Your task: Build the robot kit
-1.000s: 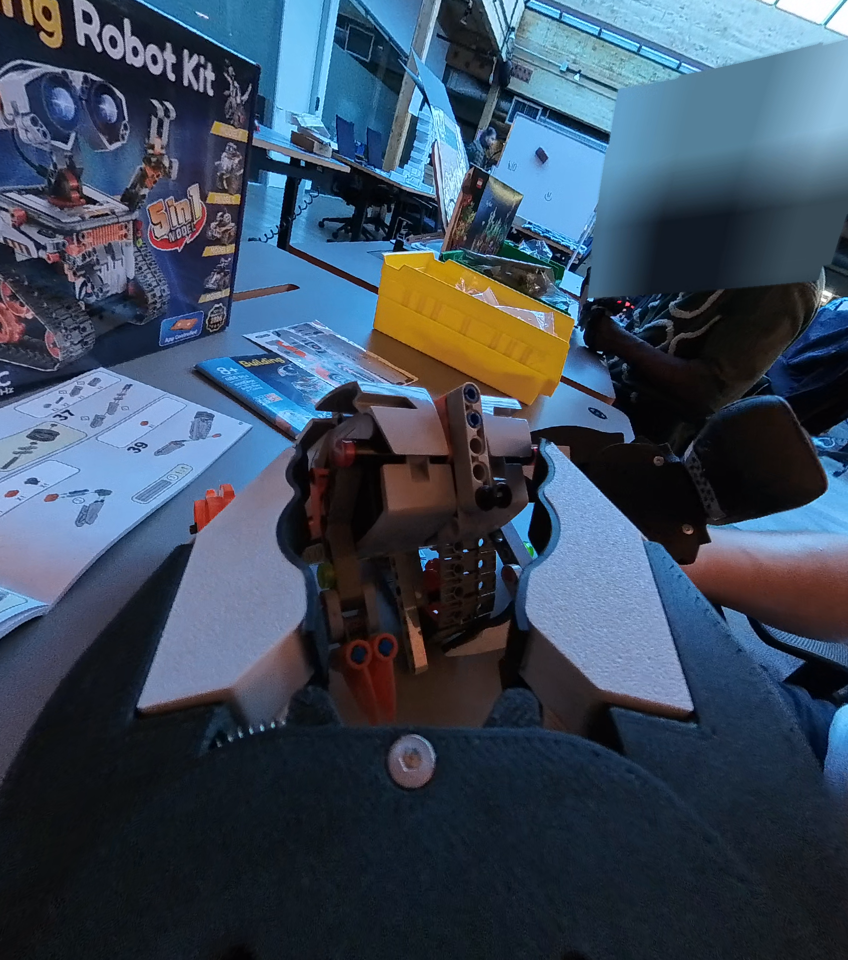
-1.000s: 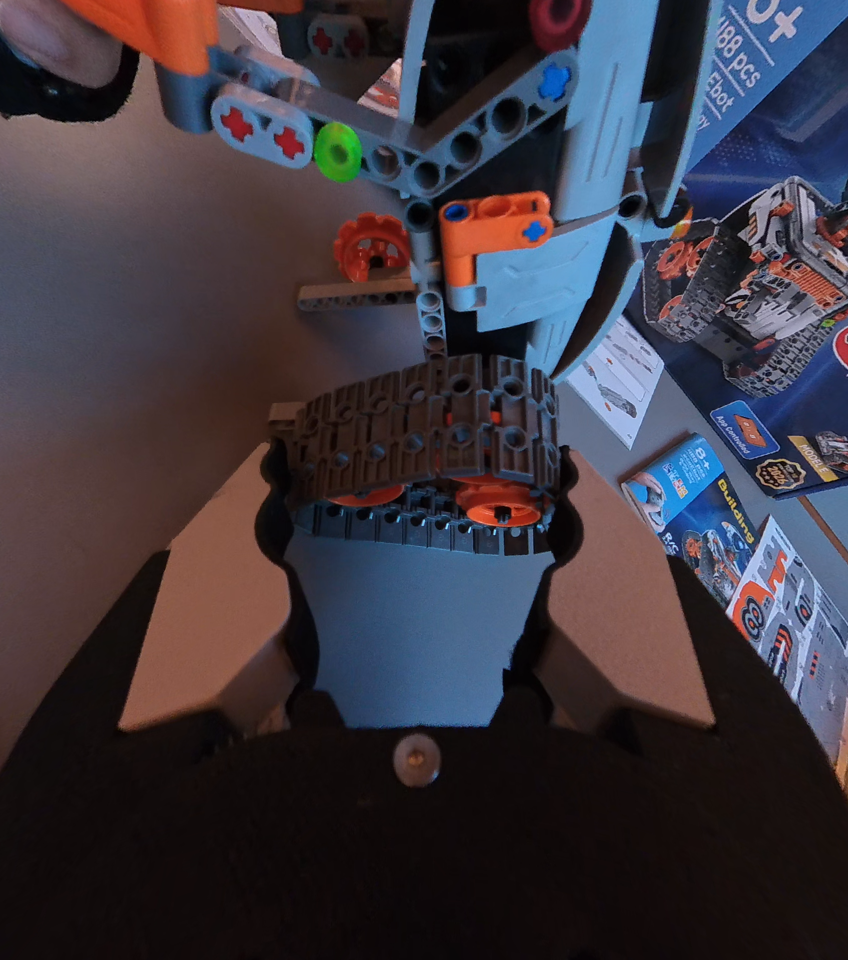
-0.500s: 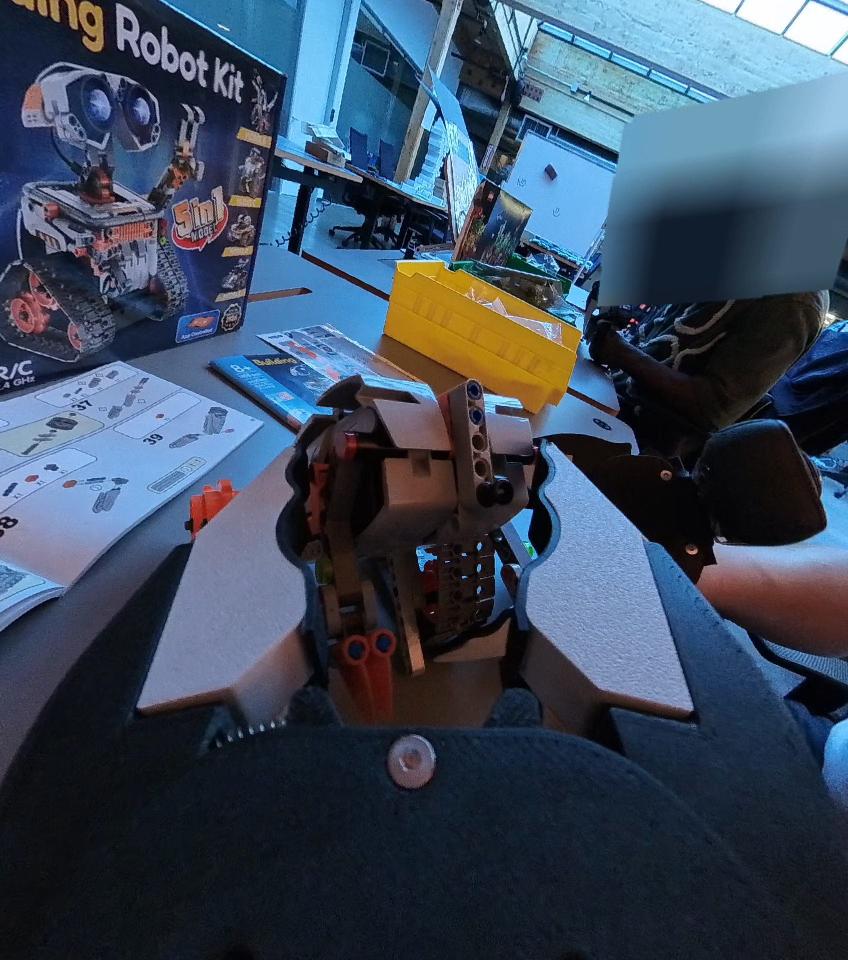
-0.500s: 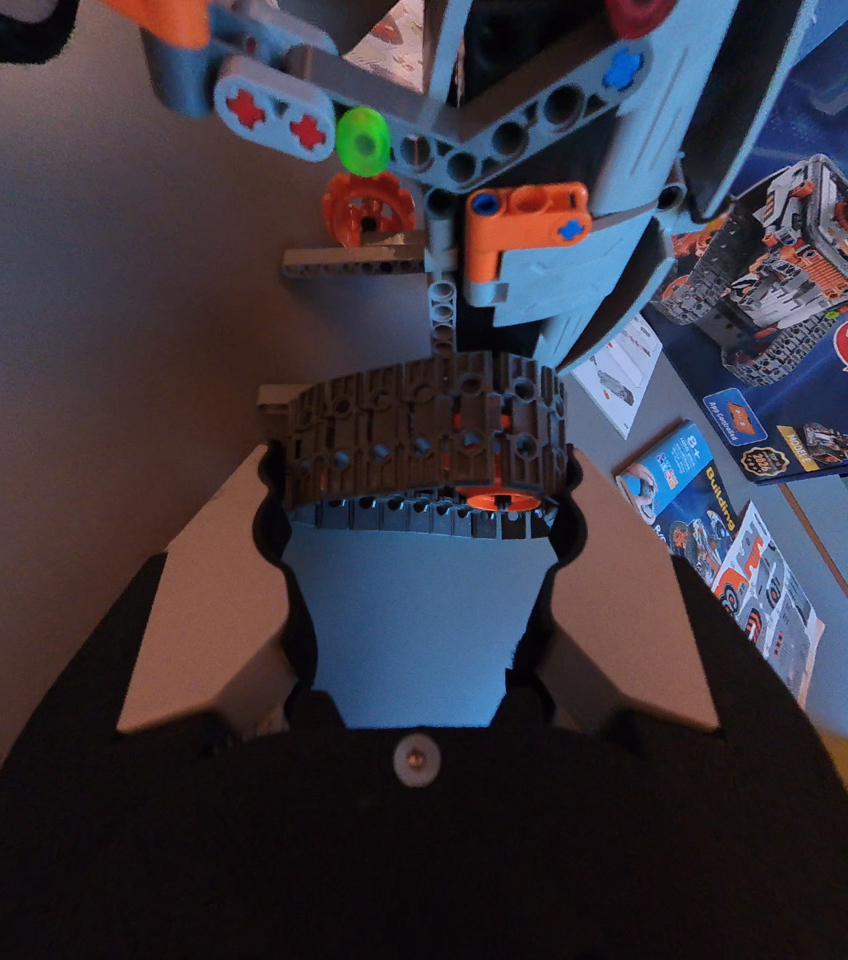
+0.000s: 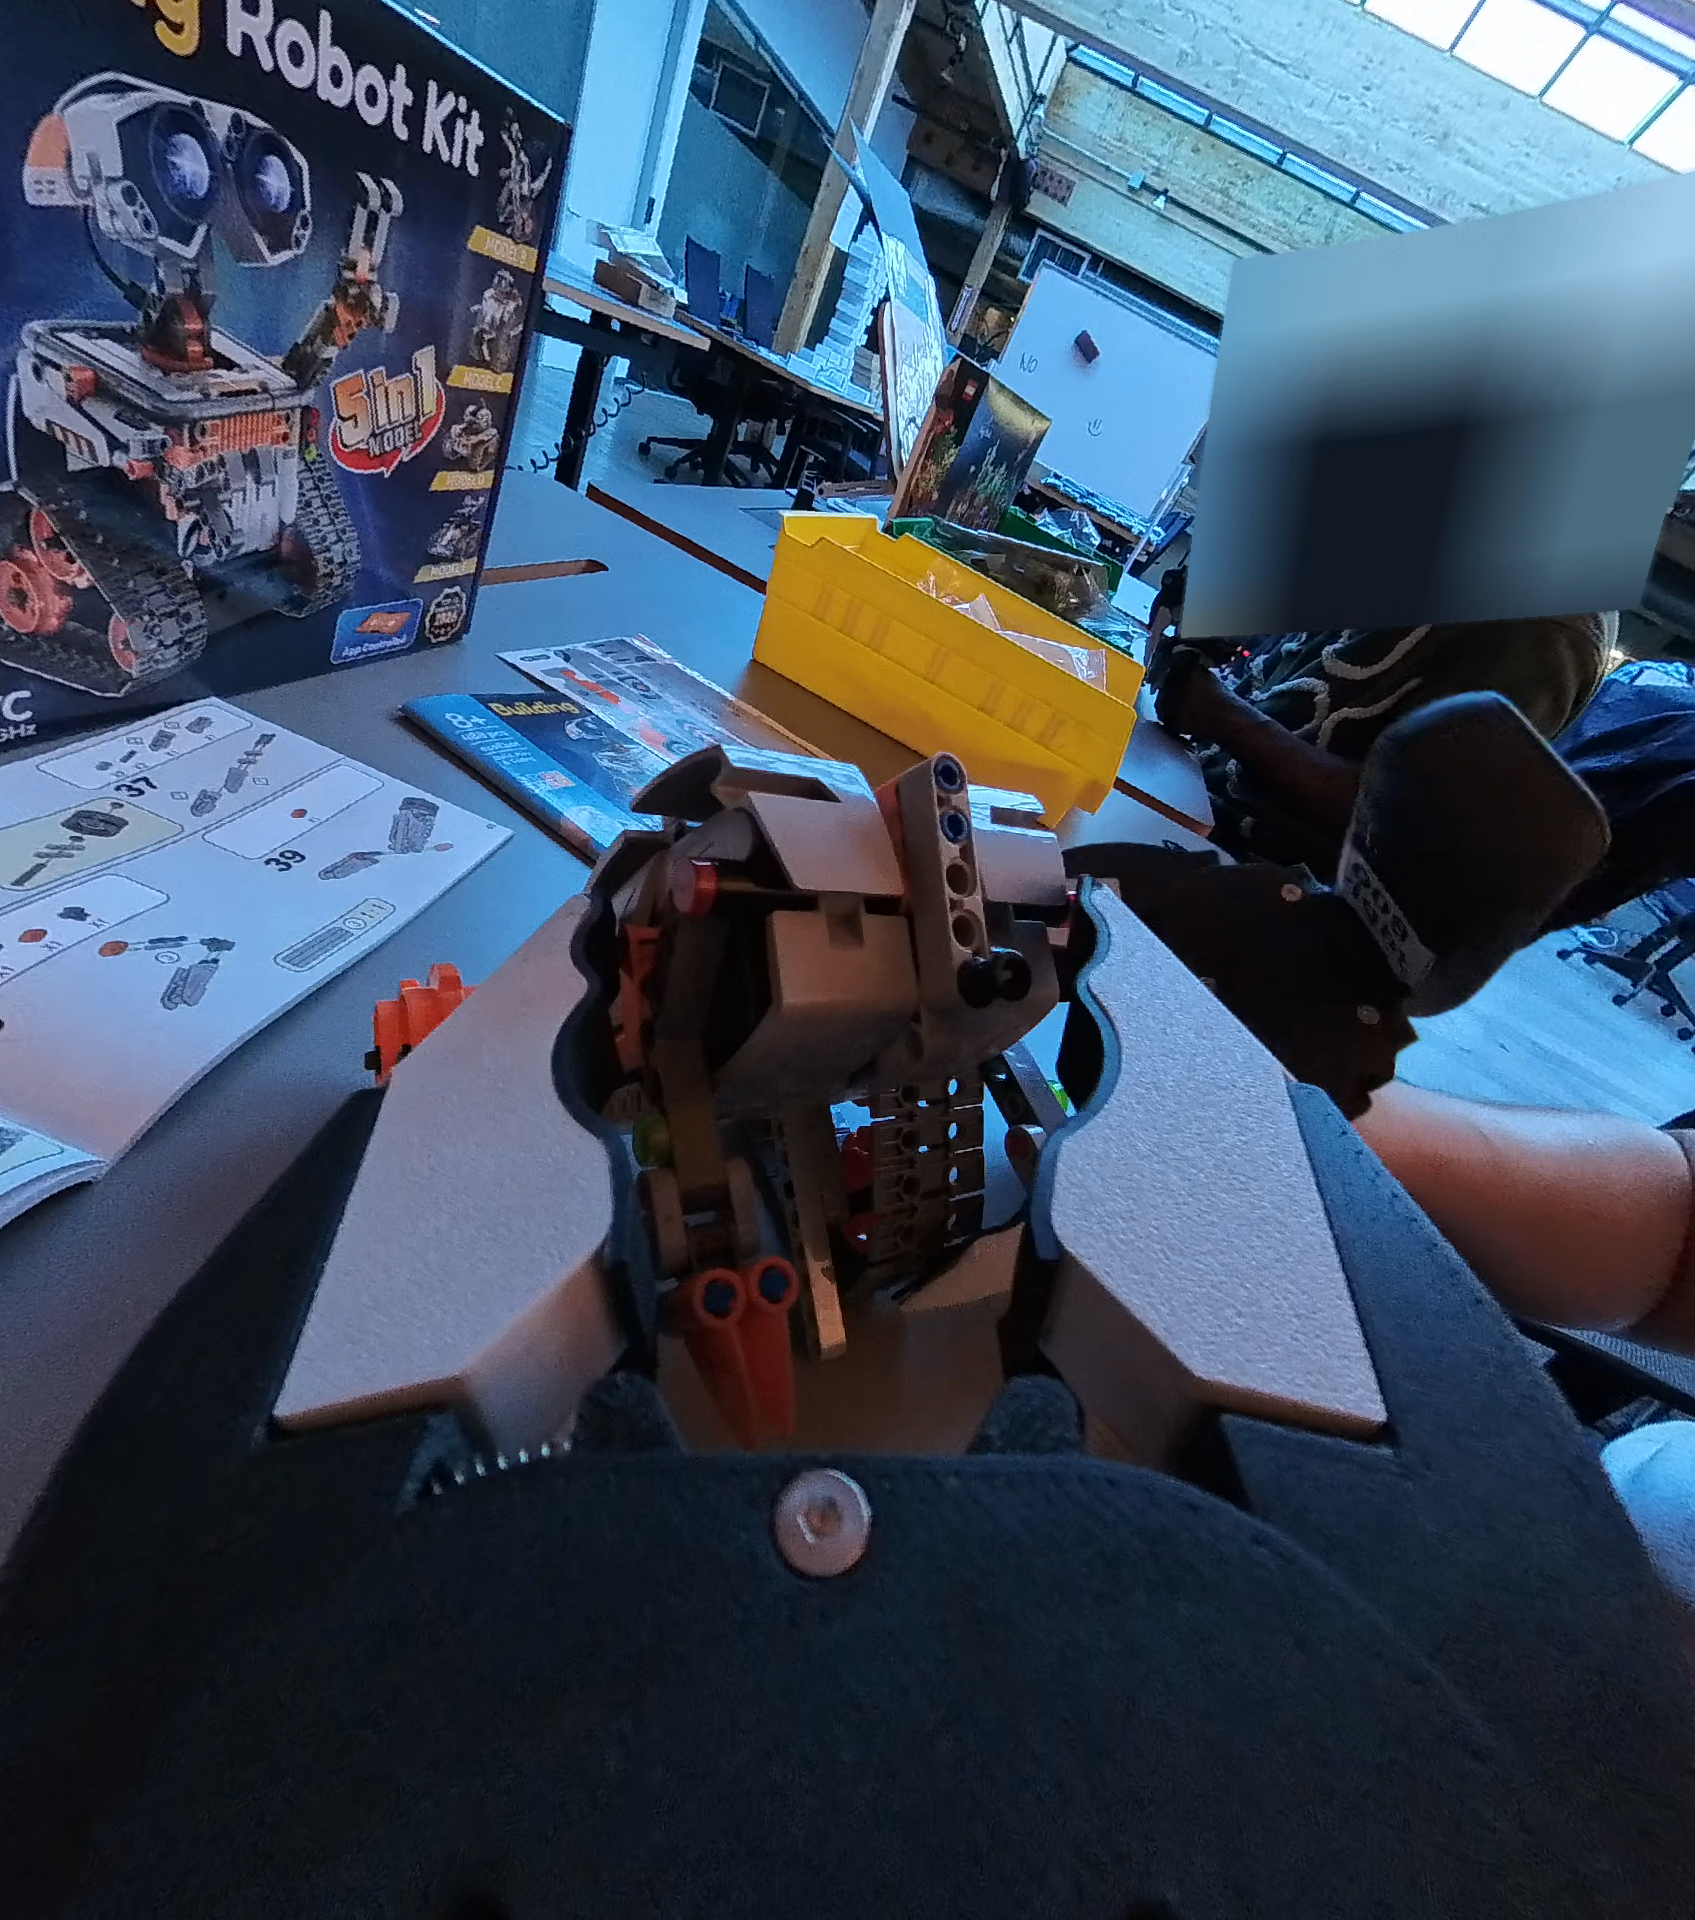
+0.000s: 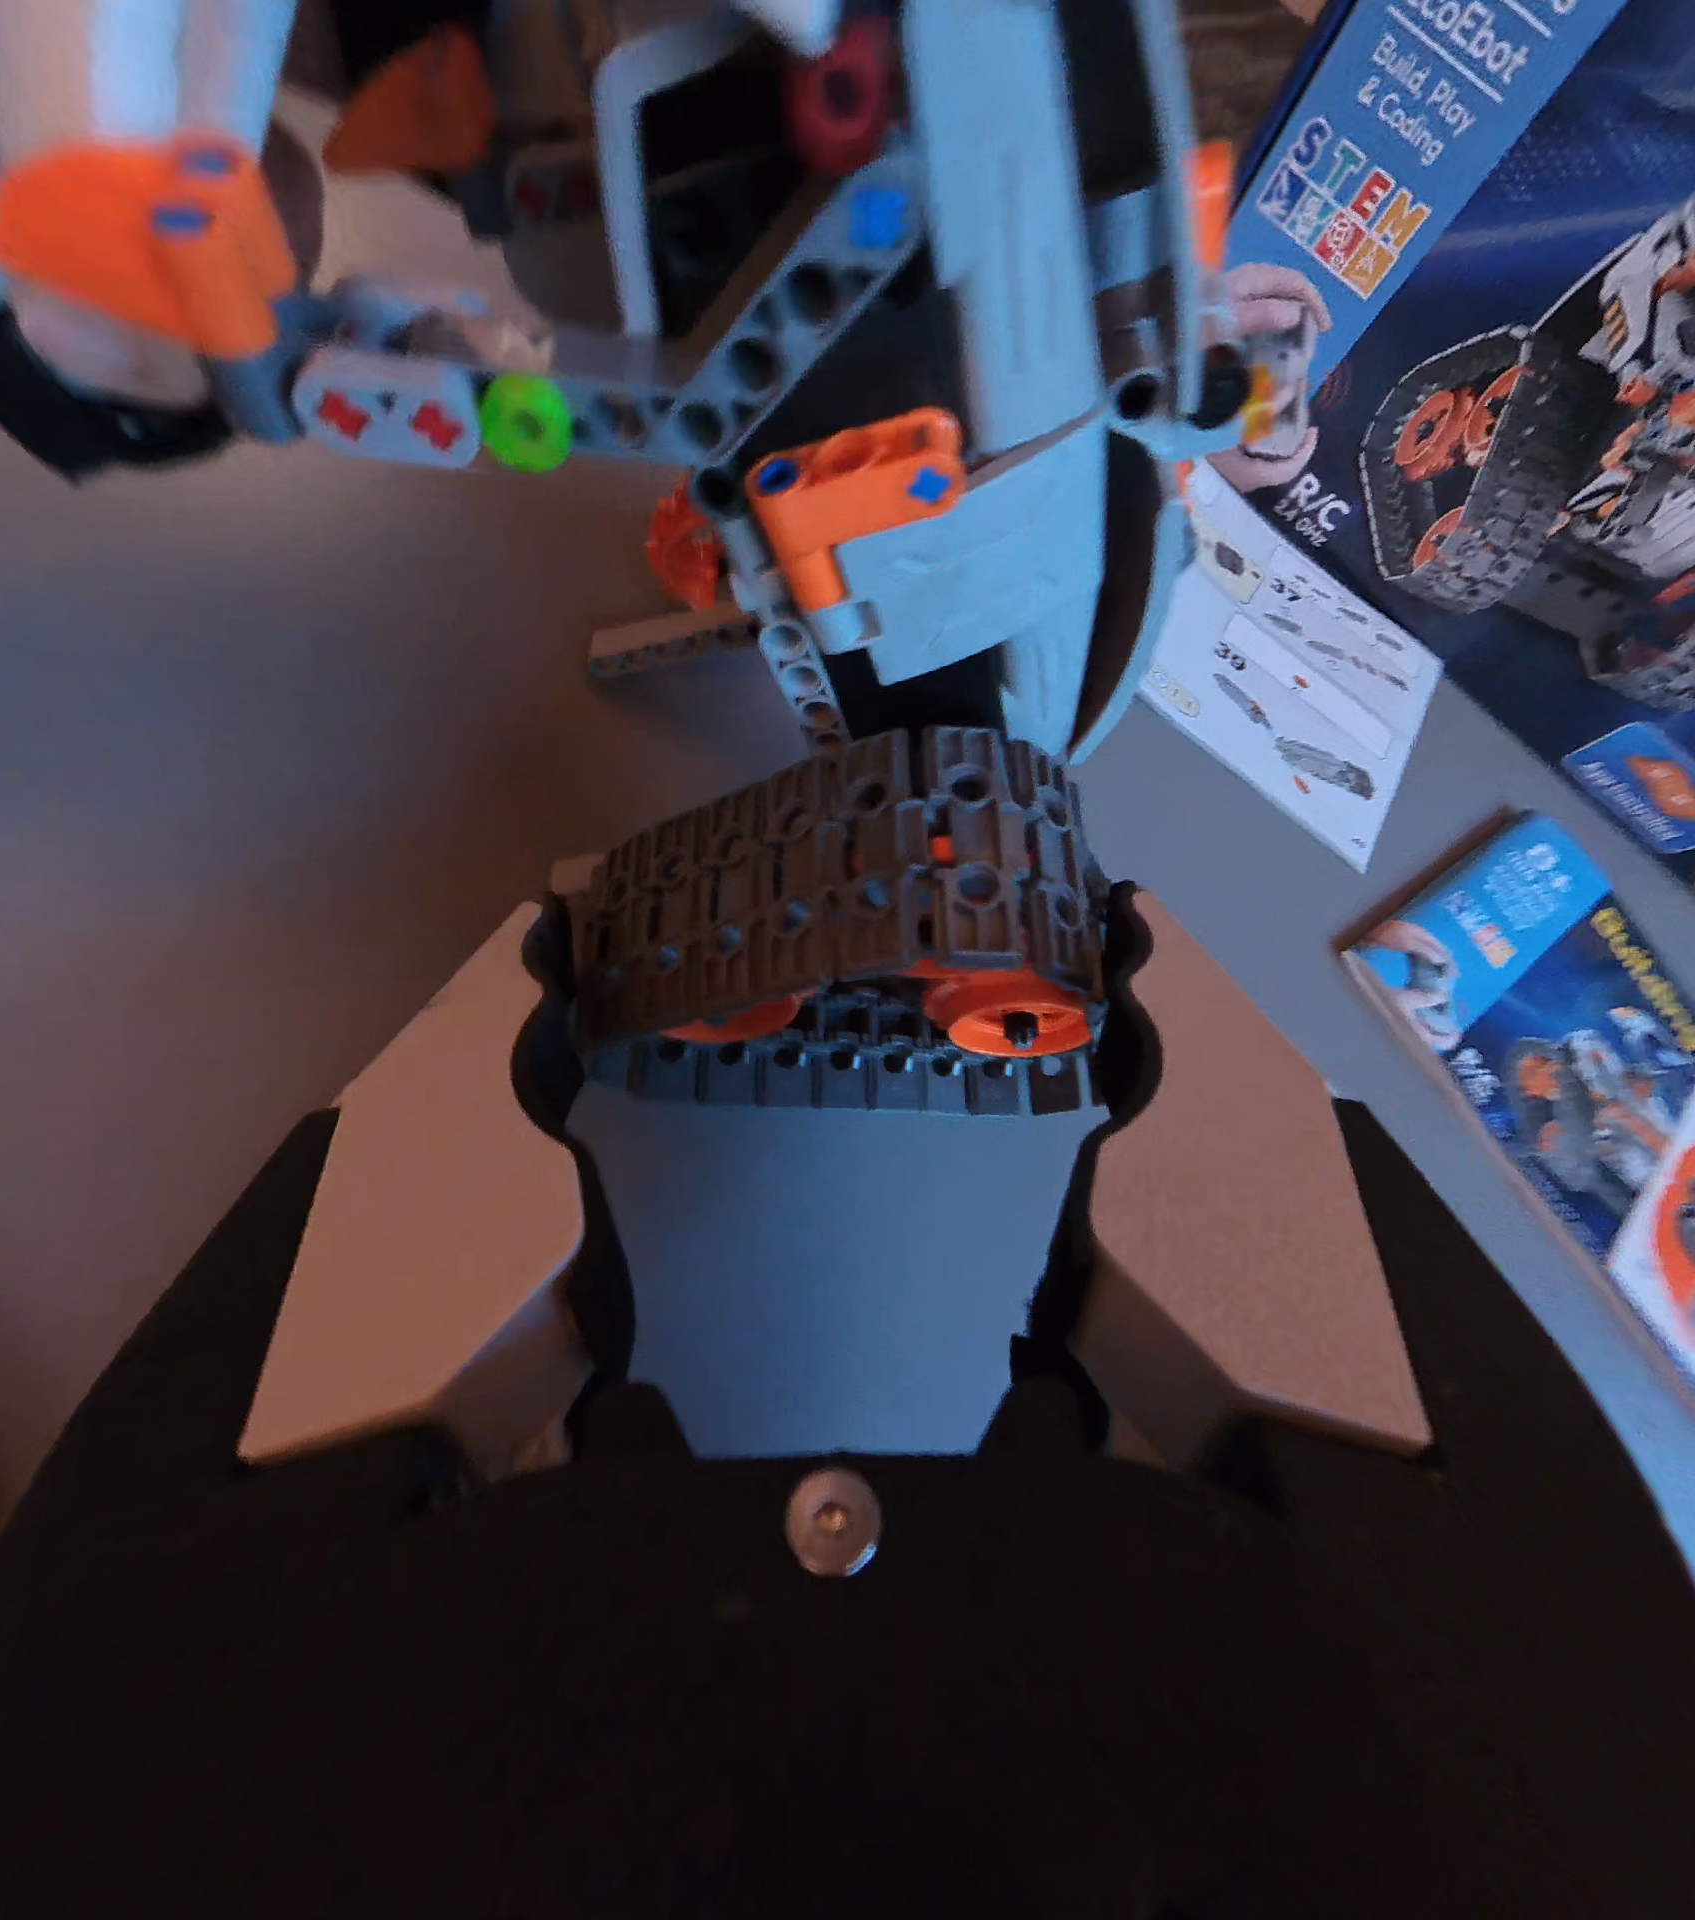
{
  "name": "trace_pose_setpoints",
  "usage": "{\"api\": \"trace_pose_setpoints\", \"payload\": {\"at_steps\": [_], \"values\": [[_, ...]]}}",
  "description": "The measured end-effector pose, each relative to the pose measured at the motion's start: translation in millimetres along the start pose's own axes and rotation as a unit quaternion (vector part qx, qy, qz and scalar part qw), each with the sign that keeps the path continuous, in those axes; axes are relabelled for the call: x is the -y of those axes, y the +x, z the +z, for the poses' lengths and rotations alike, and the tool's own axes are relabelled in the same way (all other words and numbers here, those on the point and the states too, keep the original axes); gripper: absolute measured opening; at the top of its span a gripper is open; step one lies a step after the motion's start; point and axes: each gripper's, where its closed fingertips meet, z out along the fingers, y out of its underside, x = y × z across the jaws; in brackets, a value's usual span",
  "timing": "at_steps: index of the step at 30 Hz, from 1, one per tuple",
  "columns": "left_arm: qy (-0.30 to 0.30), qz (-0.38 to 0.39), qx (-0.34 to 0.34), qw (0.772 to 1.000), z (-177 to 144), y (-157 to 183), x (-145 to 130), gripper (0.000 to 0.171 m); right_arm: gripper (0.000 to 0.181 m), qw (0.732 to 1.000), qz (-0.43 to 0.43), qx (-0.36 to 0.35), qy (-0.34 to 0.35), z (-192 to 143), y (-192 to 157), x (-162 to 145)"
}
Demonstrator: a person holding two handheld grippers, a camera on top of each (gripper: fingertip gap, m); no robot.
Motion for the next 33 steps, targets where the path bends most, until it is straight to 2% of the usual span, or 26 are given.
{"api": "trace_pose_setpoints", "payload": {"at_steps": [3, 15, 33], "values": [[0.000, 0.000, 0.000, 1.000, 0.3, 0.2, -0.1, 0.085, 0.098, 1.000, 0.020, 0.001, 0.004, -0.6, 1.9, 1.6], [-0.001, -0.003, 0.002, 1.000, -0.9, -1.0, -0.1, 0.085, 0.094, 1.000, -0.010, -0.009, -0.011, 1.4, 1.4, 1.3], [0.001, -0.003, -0.004, 1.000, -2.4, 1.6, -2.0, 0.086, 0.096, 0.999, -0.040, -0.027, 0.006, 0.0, -3.4, -0.2]]}}
